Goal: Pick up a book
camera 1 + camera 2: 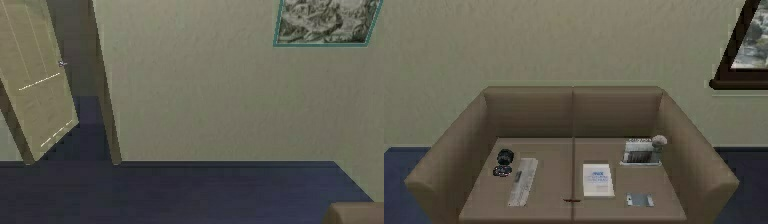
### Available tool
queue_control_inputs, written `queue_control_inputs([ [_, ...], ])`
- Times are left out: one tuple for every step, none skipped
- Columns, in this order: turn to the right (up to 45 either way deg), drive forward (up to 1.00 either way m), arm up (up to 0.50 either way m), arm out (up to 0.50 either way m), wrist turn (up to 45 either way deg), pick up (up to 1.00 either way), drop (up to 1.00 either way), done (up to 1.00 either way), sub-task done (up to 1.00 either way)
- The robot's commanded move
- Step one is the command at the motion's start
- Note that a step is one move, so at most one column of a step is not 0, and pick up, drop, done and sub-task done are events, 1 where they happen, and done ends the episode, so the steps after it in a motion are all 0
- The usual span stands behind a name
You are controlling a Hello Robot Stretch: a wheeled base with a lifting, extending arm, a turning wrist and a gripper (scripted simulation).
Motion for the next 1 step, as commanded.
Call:
queue_control_inputs([
  [0.0, 0.0, 0.5, 0.0, 0.0, 0.0, 0.0, 0.0, 0.0],
])
